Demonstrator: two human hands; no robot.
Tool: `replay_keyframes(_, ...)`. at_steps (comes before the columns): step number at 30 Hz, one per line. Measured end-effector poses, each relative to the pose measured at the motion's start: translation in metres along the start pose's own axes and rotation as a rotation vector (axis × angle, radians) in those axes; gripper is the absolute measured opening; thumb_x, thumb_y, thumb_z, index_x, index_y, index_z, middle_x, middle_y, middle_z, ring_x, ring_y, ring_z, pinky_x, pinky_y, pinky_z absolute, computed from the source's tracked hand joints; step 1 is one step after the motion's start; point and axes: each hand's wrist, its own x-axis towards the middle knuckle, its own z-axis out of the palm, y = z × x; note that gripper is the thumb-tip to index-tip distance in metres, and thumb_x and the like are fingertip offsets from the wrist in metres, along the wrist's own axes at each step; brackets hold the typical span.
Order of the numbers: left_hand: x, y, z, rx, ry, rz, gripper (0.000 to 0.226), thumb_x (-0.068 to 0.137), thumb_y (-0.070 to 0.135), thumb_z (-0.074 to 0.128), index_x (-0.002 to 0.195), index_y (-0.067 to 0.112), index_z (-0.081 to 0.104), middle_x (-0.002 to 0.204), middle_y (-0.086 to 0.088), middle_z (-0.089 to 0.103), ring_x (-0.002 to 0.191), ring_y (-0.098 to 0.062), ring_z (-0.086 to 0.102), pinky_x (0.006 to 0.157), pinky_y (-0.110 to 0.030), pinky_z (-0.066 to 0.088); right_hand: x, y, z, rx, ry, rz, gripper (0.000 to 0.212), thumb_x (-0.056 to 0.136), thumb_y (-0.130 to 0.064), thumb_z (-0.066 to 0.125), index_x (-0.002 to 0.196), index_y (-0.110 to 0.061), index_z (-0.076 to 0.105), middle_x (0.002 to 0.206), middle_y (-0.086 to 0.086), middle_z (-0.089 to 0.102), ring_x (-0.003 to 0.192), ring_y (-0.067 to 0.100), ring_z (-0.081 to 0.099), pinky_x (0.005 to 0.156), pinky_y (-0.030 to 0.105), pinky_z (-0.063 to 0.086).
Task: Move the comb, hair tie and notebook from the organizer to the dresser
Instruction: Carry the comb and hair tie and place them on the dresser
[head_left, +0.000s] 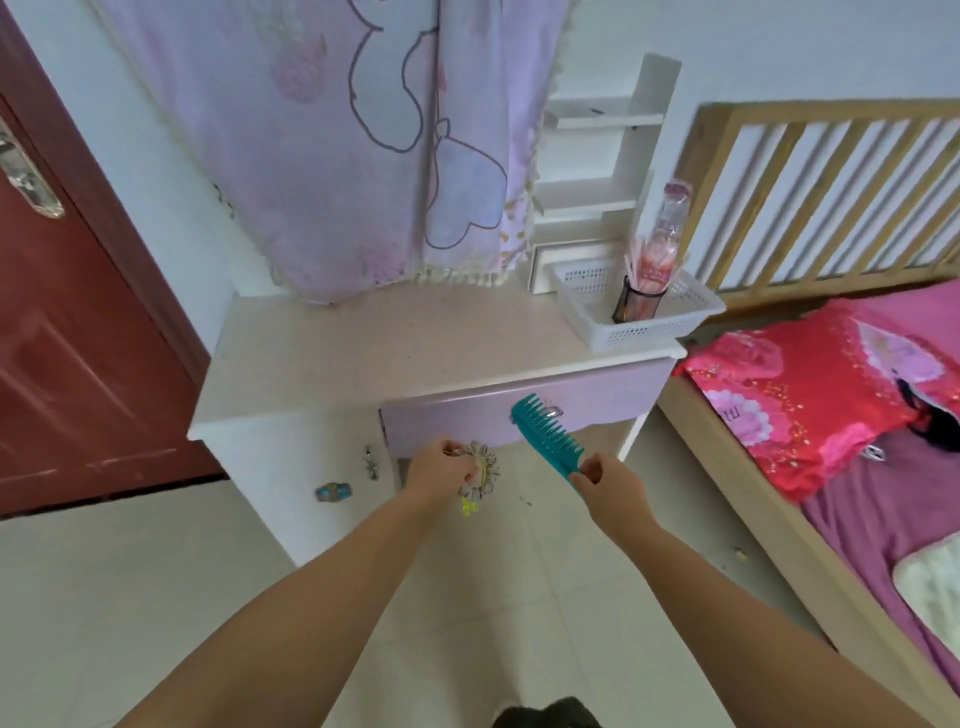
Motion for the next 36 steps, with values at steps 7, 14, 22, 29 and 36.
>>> replay_keyframes(7, 0.138, 0.054, 0.004, -0.058, 0.078, -0.079, 0.012, 0.079, -0.001, 0.055, 0.076, 0.011, 0.052, 0.058, -0.007, 0.056, 0.051, -0.019, 0.052, 0.050, -0.025, 0.043, 0.157, -0.047, 0.023, 0.019, -0.052, 0.034, 0.010, 0.089, -0.014, 0.054, 0.083, -0.012, 0.047, 0.075, 0.002, 0.055, 0.056, 0.008, 0.046, 0.046, 0.022, 0.032)
replay_keyframes(14, 0.282, 0.074, 0.015, -0.066, -0.002, -0.196, 0.012, 0.079, -0.005, 0.053, 0.083, 0.007, 0.053, 0.074, -0.017, 0.058, 0.058, -0.022, 0.053, 0.056, -0.031, 0.048, 0.278, -0.079, 0.080, 0.068, -0.036, 0.142, 0.005, 0.091, -0.012, 0.050, 0.088, -0.009, 0.047, 0.092, 0.012, 0.061, 0.070, 0.021, 0.053, 0.052, 0.026, 0.038)
replay_keyframes(22, 0.388, 0.088, 0.028, 0.122, -0.063, -0.272, 0.013, 0.073, -0.001, 0.057, 0.077, 0.011, 0.051, 0.081, -0.013, 0.061, 0.077, -0.028, 0.059, 0.074, -0.044, 0.055, 0.361, -0.107, 0.125, 0.043, -0.051, 0.302, 0.007, 0.092, -0.012, 0.047, 0.092, -0.006, 0.049, 0.105, 0.016, 0.061, 0.083, 0.025, 0.057, 0.047, 0.019, 0.035)
replay_keyframes(29, 0.407, 0.074, 0.023, 0.469, -0.031, -0.110, 0.010, 0.081, 0.018, 0.055, 0.089, 0.013, 0.053, 0.089, -0.002, 0.053, 0.079, -0.020, 0.051, 0.063, -0.029, 0.040, 0.375, -0.108, 0.133, -0.082, -0.038, 0.247, 0.014, 0.093, -0.018, 0.048, 0.094, -0.006, 0.053, 0.102, 0.011, 0.054, 0.091, 0.025, 0.053, 0.074, 0.039, 0.052)
replay_keyframes(36, 0.409, 0.066, 0.022, 0.689, 0.021, -0.052, 0.026, 0.085, 0.019, 0.053, 0.111, 0.017, 0.052, 0.118, -0.008, 0.047, 0.105, -0.025, 0.050, 0.079, -0.038, 0.049, 0.395, -0.086, 0.107, -0.126, 0.046, 0.276, 0.017, 0.092, -0.021, 0.050, 0.100, -0.007, 0.056, 0.109, 0.011, 0.053, 0.099, 0.025, 0.048, 0.087, 0.043, 0.047)
